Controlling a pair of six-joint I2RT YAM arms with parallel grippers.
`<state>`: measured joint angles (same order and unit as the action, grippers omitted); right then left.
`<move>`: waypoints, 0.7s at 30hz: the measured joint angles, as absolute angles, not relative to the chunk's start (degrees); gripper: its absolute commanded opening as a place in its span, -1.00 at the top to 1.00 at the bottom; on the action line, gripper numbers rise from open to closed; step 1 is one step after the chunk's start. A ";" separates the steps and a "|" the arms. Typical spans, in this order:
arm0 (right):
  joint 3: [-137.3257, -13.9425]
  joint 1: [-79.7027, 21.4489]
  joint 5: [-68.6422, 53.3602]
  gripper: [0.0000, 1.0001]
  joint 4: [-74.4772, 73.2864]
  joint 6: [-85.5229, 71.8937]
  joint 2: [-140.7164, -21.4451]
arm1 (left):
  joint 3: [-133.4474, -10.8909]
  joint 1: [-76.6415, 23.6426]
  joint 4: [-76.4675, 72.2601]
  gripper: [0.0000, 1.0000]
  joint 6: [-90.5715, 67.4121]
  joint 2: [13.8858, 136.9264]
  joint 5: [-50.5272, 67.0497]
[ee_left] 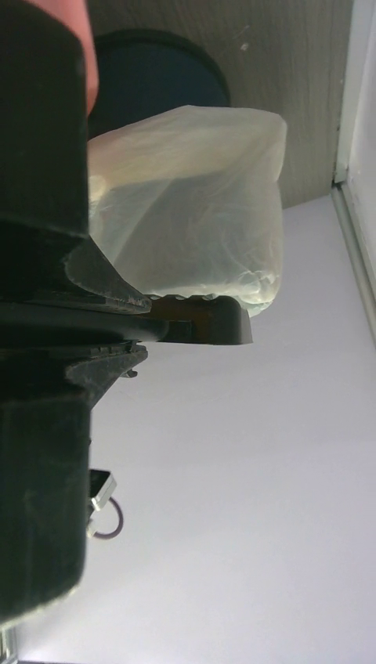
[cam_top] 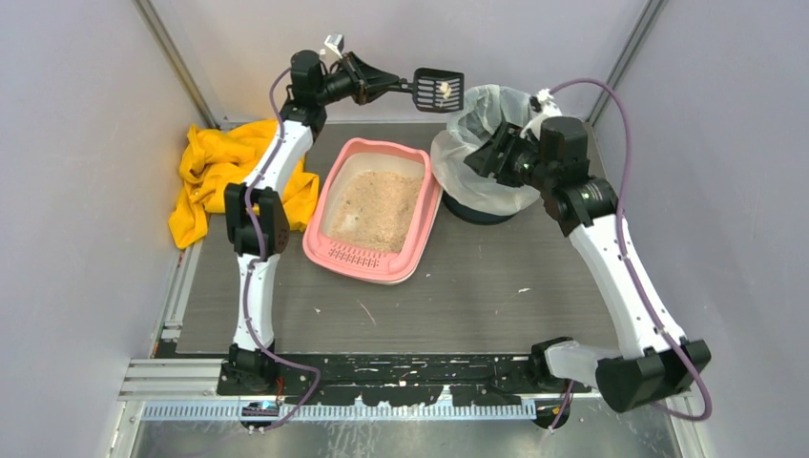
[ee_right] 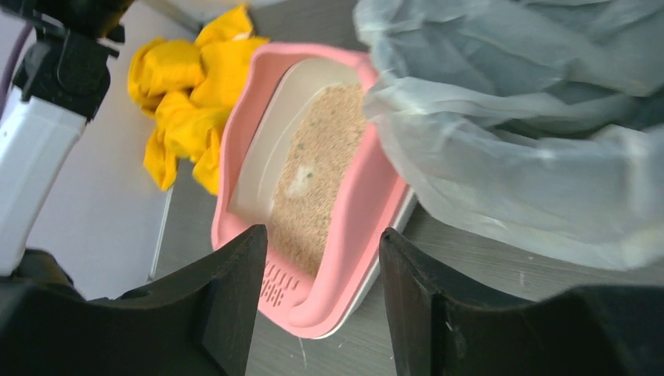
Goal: Clean the litter box
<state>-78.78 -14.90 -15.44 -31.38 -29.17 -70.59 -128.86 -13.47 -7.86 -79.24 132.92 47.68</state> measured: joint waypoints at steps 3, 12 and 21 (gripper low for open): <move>-77.21 -13.69 -9.13 -0.20 -31.55 -30.39 -66.19 | -131.87 -14.87 -8.38 1.00 -78.08 135.26 46.26; -77.08 -6.94 -0.30 -0.20 -30.63 -31.11 -63.16 | -135.33 -19.68 -12.16 1.00 -72.27 135.92 44.80; -72.95 -5.19 -2.02 -0.20 -27.70 -33.10 -63.16 | -136.29 -22.00 -12.53 1.00 -59.44 135.92 46.04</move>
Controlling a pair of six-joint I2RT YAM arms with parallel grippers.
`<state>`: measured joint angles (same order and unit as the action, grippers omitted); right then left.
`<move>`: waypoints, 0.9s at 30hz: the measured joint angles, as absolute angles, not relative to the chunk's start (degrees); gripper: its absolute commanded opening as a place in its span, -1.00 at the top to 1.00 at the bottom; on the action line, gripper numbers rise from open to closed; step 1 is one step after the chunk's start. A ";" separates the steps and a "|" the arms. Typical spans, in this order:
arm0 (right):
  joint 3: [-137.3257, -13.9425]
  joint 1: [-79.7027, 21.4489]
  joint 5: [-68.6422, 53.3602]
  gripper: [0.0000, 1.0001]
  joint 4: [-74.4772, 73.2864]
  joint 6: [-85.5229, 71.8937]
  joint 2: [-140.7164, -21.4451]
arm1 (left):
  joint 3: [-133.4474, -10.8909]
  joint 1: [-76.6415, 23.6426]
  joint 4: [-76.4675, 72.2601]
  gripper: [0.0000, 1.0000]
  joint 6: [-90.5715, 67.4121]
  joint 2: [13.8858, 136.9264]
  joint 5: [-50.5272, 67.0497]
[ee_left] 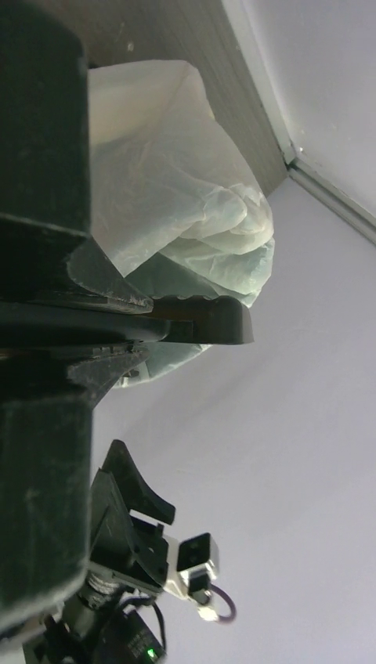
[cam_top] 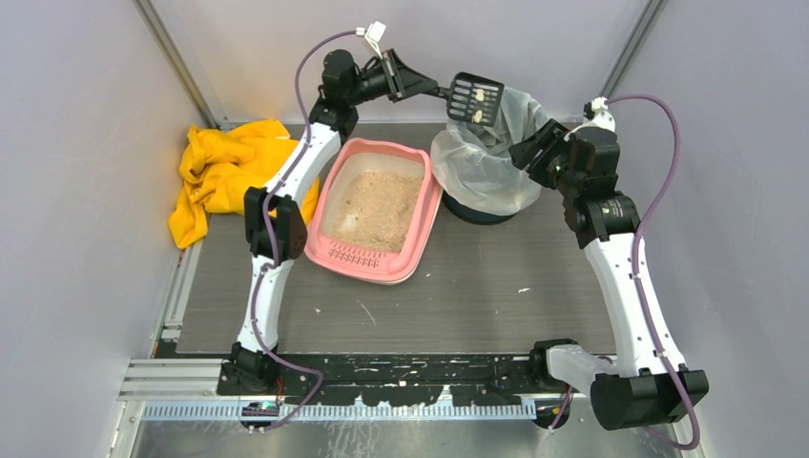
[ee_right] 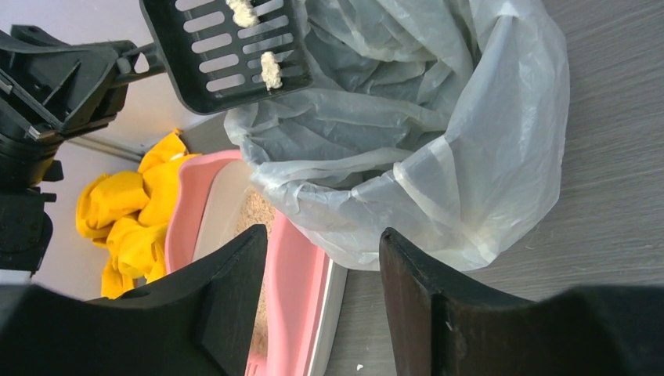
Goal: Clean the litter box
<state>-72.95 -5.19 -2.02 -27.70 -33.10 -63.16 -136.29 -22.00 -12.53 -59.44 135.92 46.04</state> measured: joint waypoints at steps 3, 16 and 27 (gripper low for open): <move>-72.25 -5.02 -2.98 -0.20 -27.77 -33.12 -63.16 | -136.66 -22.72 -11.79 1.00 -53.91 136.03 46.94; -70.76 -4.36 -3.92 -0.20 -29.58 -28.62 -61.34 | -143.46 -24.64 -3.49 1.00 -33.76 137.78 50.57; -70.54 -4.25 -3.73 -0.19 -30.50 -26.65 -61.45 | -143.46 -27.94 3.55 1.00 -20.75 137.64 50.57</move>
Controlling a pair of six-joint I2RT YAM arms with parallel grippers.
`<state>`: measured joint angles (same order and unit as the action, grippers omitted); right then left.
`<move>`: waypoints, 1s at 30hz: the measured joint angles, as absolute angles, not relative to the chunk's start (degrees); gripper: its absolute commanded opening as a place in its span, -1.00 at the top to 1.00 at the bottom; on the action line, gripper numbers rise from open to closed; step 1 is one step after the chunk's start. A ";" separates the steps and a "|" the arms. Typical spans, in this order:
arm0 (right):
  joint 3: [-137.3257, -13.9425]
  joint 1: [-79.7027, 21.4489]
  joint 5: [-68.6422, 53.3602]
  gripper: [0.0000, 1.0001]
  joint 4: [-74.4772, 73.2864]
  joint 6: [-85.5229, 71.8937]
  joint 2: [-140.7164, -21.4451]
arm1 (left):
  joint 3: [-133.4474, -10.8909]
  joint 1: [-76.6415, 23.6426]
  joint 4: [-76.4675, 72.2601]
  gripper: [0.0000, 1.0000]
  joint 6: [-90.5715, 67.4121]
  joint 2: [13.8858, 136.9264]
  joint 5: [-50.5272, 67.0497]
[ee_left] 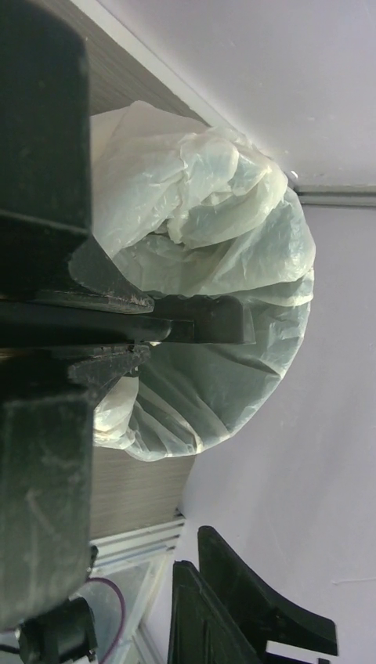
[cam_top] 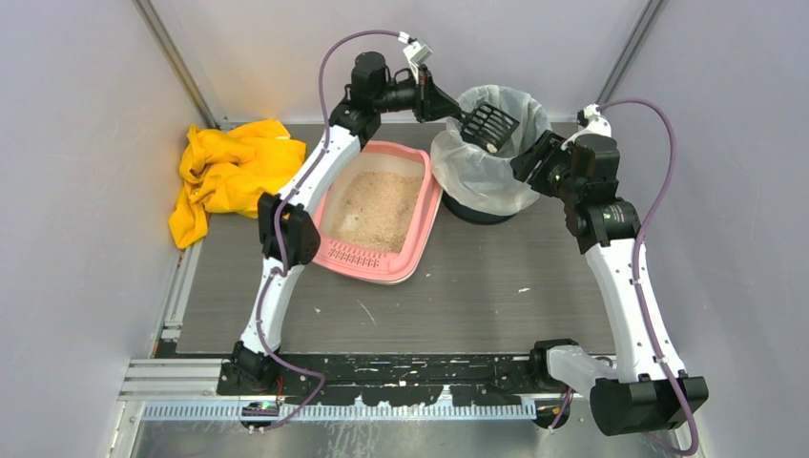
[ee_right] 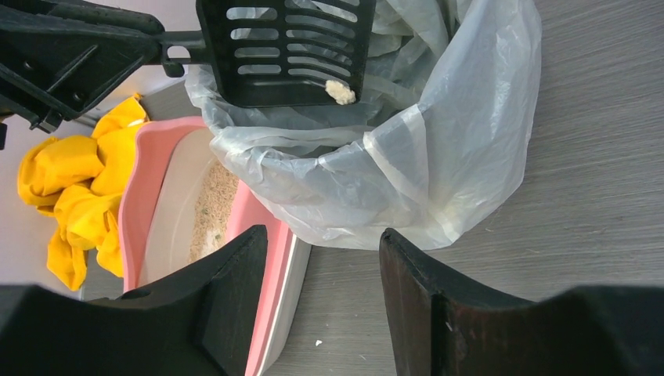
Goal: Clean the litter box
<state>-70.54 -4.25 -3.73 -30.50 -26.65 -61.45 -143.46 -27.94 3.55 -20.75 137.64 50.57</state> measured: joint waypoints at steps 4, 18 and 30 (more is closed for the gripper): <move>-70.17 -4.25 -3.99 -0.19 -30.48 -26.68 -62.00 | -143.41 -28.84 4.75 1.00 -17.32 136.94 50.50; -68.34 -4.25 -5.48 -0.19 -30.04 -26.70 -63.70 | -143.46 -28.86 -4.05 1.00 -19.44 135.17 49.50; -68.12 -4.25 -6.63 -0.18 -29.74 -27.11 -64.07 | -142.06 -26.30 -10.70 1.00 -28.73 134.65 48.12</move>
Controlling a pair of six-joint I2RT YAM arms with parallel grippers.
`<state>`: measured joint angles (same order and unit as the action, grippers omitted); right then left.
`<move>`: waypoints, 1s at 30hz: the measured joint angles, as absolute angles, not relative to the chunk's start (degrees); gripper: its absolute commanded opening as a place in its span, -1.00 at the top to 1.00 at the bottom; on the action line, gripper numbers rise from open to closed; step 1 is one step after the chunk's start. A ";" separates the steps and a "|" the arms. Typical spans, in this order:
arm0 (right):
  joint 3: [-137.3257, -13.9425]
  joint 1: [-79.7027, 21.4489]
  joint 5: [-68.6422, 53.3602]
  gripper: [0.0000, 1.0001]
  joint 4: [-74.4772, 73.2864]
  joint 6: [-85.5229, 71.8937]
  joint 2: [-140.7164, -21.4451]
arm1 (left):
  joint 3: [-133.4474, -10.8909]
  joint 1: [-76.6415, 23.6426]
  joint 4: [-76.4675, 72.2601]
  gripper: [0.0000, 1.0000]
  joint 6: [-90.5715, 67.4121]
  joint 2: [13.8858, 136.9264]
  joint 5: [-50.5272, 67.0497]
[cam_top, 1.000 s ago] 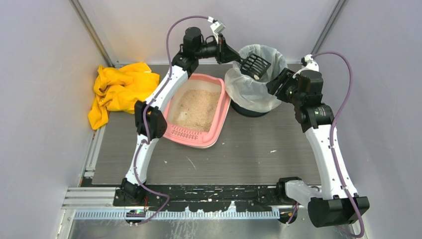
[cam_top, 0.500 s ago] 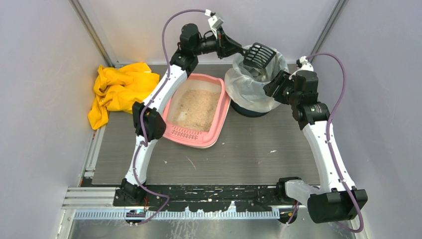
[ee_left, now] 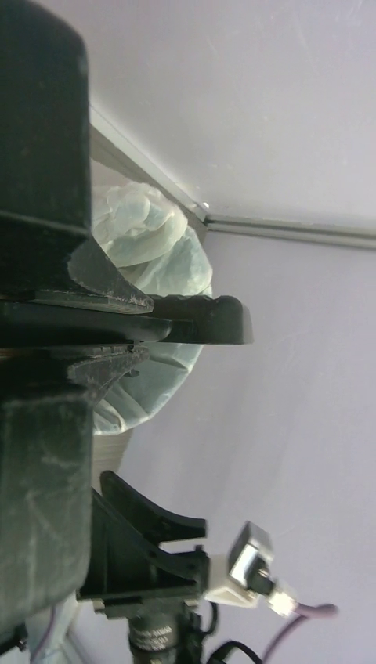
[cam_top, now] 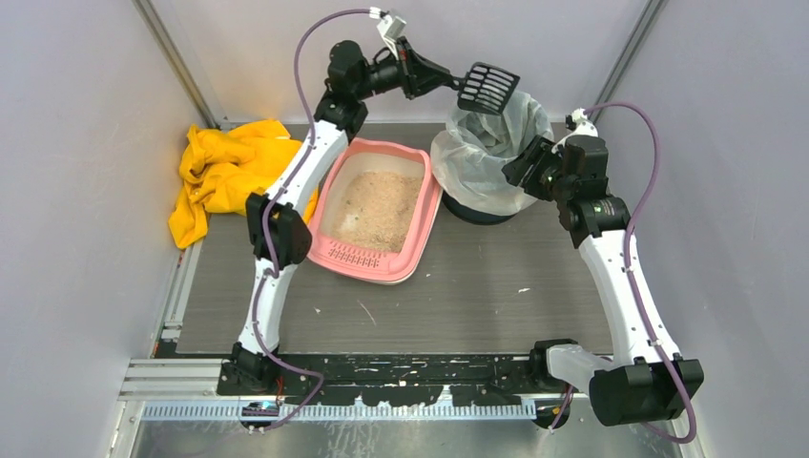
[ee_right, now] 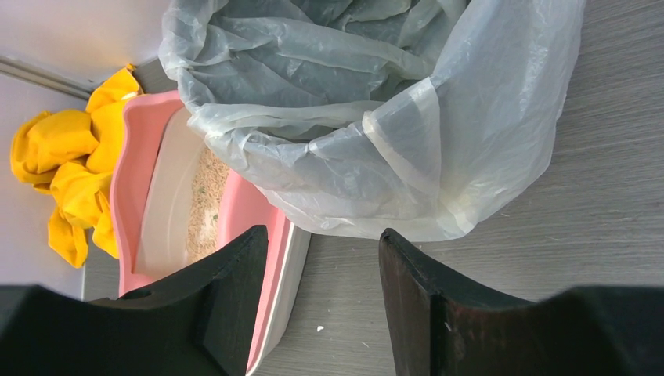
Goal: Clean the litter box
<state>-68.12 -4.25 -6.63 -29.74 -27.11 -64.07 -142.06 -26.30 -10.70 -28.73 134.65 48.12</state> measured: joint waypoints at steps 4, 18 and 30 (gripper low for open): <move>-67.07 -4.25 -7.33 -0.19 -28.01 -27.88 -64.38 | -142.02 -24.47 -10.90 1.00 -33.87 132.27 46.19; -64.36 -4.34 -11.29 -0.19 -26.20 -31.46 -68.88 | -100.88 -7.51 -7.79 1.00 -42.19 98.00 42.78; -66.04 -7.51 -9.04 -0.19 -27.55 -31.42 -68.86 | -89.12 -8.64 21.93 1.00 -24.60 87.35 39.75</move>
